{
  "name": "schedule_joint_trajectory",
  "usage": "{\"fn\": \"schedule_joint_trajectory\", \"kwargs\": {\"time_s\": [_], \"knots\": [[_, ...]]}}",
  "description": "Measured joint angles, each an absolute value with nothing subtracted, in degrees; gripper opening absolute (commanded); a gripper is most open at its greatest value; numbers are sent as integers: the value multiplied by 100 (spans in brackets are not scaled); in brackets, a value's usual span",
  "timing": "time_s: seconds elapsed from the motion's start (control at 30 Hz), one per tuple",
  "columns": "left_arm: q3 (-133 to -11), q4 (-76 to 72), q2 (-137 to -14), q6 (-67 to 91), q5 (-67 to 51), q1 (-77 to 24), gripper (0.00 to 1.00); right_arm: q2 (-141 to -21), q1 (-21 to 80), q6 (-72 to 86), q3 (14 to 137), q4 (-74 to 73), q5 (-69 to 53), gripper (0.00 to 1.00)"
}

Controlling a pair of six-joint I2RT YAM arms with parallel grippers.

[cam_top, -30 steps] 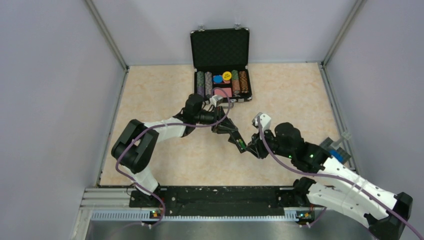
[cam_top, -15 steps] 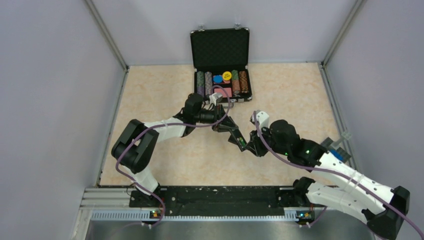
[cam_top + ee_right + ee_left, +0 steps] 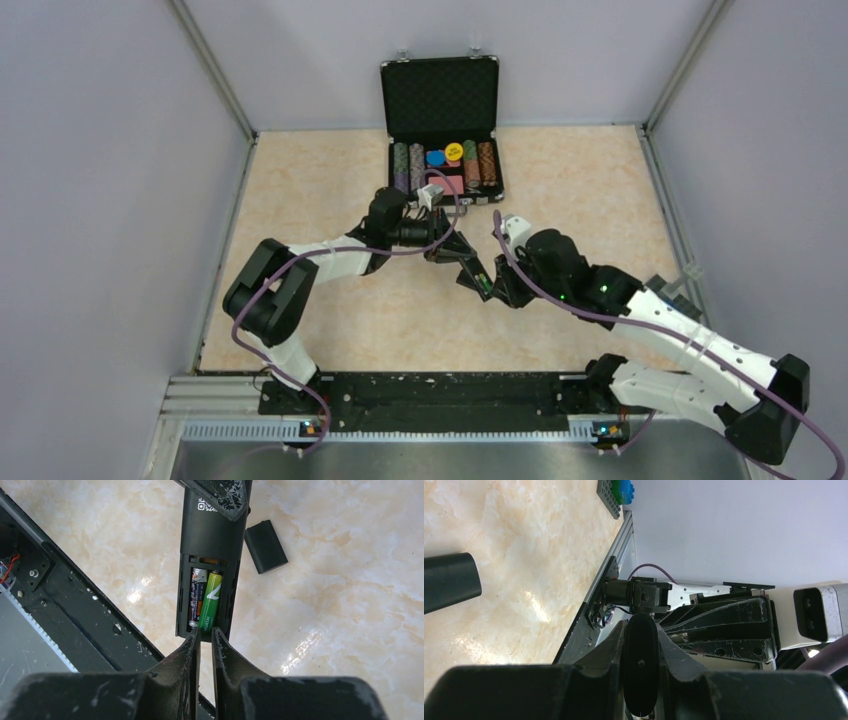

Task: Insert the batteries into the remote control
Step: Load the battery into the remote control.

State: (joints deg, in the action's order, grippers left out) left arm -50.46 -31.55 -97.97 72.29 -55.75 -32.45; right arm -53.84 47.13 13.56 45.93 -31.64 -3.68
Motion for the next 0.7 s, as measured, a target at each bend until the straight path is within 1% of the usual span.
{"fn": "schedule_joint_trajectory", "kwargs": {"time_s": [0.37,0.7], "knots": [[-4869,-3782,-9797,7428,-5548,-3240,0,-5424,4713,1509,4630,-3181,-301,0],[-4860,-3719,-9797,7306,-5437,-3212,0,-5723,4713,1789,4768,-3262,-119,0]]}}
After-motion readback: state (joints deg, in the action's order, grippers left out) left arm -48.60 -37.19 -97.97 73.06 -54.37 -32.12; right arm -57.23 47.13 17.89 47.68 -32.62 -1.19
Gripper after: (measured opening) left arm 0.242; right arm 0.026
